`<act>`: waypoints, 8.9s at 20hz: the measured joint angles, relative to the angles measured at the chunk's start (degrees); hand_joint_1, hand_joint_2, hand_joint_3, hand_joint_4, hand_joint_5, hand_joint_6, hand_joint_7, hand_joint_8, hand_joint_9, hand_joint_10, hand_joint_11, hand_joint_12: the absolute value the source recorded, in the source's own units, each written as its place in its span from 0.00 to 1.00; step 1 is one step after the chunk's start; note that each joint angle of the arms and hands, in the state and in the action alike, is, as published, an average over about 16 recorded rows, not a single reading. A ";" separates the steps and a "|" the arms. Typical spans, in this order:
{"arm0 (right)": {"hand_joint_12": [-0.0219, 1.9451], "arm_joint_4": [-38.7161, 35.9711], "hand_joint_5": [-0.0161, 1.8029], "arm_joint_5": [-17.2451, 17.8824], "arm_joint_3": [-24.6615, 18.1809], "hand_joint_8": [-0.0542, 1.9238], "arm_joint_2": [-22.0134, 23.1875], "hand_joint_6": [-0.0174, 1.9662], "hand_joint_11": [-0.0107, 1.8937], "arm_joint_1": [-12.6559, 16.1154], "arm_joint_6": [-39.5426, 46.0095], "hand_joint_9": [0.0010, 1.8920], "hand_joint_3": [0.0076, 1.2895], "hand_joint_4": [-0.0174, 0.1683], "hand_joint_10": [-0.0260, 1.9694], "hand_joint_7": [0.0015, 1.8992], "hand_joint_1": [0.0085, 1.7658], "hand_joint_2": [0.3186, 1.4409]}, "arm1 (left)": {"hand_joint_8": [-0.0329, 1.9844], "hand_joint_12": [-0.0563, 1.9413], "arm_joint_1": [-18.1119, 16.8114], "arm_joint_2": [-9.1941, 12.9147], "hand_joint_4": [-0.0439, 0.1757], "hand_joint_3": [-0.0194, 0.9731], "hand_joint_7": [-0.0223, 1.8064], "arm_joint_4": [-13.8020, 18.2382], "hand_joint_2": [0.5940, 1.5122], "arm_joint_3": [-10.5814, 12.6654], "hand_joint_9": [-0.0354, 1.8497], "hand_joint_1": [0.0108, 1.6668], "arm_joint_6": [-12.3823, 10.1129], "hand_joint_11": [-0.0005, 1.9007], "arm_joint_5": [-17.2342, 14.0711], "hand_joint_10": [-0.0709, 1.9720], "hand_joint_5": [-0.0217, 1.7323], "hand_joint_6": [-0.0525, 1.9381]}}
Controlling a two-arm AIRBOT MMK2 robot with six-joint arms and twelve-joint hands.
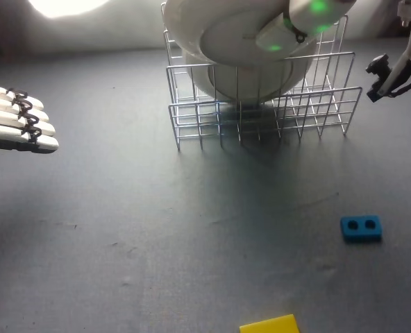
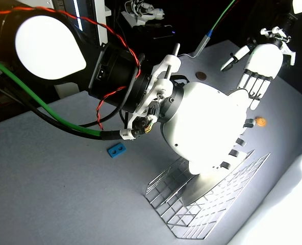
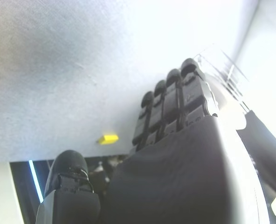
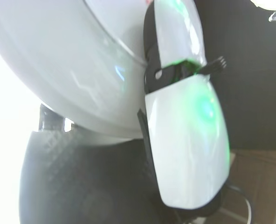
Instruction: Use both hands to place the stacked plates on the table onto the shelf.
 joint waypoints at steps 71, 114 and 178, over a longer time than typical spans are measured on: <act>0.56 0.70 0.49 -0.24 5.91 0.49 -4.10 0.54 0.44 -6.29 -1.86 0.54 0.01 0.08 0.52 0.53 0.76 0.62 | 0.02 0.03 0.05 -0.80 0.19 0.04 0.02 1.33 0.59 -0.07 0.03 0.01 0.00 0.01 -0.08 0.04 0.03 0.04; 0.58 0.63 0.48 1.53 8.68 0.49 -5.09 0.58 0.48 -7.66 -2.81 0.54 0.01 0.09 0.41 0.51 0.74 0.63 | 0.02 0.03 0.06 -0.96 0.19 0.03 0.03 1.80 0.61 -0.41 0.03 0.01 0.02 0.01 -0.17 0.04 0.04 0.04; 0.52 0.51 0.31 7.15 -17.12 0.03 19.85 0.03 0.14 0.54 -32.85 0.35 0.01 0.08 0.02 0.34 0.31 0.68 | 0.02 0.03 -8.85 0.54 0.19 0.04 0.03 2.46 0.62 -12.17 0.03 0.01 1.07 0.01 0.14 0.04 0.03 0.04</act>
